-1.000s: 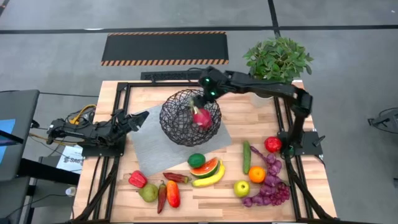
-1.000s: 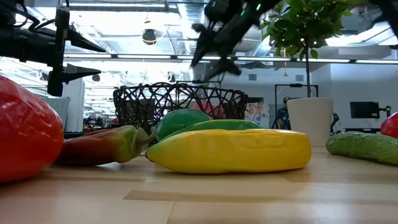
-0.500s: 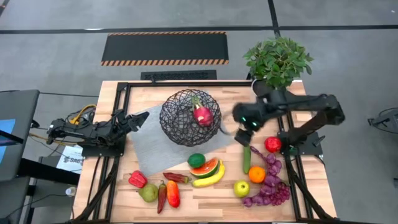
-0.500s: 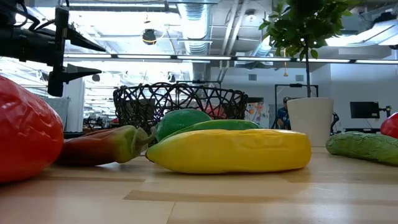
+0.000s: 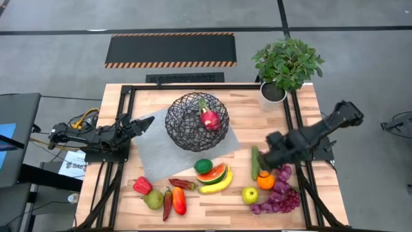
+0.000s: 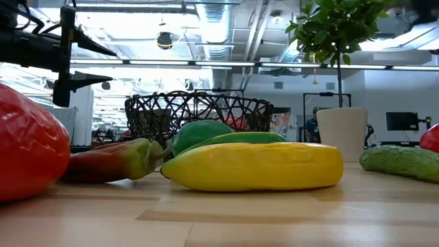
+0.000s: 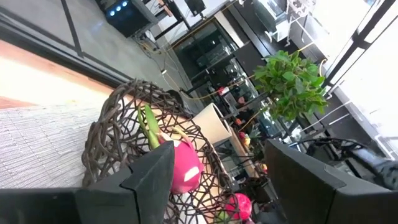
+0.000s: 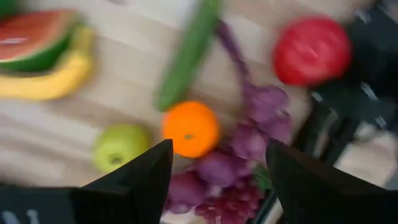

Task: Build produce basket
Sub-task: Put the red apple into the wire basket

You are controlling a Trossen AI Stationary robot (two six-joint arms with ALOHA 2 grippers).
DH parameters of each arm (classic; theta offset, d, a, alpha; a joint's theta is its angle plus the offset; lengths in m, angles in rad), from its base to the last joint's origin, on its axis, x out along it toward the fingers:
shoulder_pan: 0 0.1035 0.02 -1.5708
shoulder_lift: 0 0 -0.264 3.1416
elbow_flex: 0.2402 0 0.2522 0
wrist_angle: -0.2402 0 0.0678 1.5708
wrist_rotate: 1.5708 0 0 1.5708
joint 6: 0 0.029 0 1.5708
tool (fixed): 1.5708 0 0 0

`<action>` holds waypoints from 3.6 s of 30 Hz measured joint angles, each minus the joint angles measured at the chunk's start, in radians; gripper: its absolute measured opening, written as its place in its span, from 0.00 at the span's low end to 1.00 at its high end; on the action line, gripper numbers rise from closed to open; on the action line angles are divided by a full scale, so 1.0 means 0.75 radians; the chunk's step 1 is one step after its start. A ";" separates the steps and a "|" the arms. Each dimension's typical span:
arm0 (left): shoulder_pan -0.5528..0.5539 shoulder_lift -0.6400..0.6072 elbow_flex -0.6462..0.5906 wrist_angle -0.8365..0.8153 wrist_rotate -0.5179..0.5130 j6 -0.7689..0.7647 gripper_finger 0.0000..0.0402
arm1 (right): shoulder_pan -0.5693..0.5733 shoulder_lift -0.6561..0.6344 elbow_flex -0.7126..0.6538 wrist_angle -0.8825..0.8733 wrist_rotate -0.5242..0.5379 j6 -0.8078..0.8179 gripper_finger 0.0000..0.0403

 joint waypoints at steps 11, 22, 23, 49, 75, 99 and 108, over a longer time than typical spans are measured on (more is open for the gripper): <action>0.001 0.000 0.000 -0.001 -0.017 0.001 0.59 | 0.350 -0.263 -0.453 0.207 -0.069 0.703 0.69; 0.001 0.000 0.000 -0.001 -0.025 0.001 0.59 | 0.257 -0.346 -0.594 0.292 0.004 0.614 0.69; 0.001 0.000 0.000 -0.001 -0.026 0.001 0.59 | 0.239 -0.365 -0.587 0.268 0.035 0.601 0.69; 0.001 0.000 0.000 -0.005 -0.086 0.056 0.59 | -0.220 -0.397 -0.799 0.281 0.182 0.613 0.99; 0.001 0.000 0.000 -0.005 -0.081 0.062 0.59 | -0.423 -0.120 -0.797 0.503 0.102 0.589 0.95; 0.001 0.000 0.000 -0.005 -0.083 0.069 0.59 | -0.492 -0.017 -0.796 0.560 0.025 0.461 0.77; 0.001 0.000 0.000 -0.005 -0.090 0.069 0.59 | -0.519 -0.060 -0.686 0.583 0.124 0.329 0.74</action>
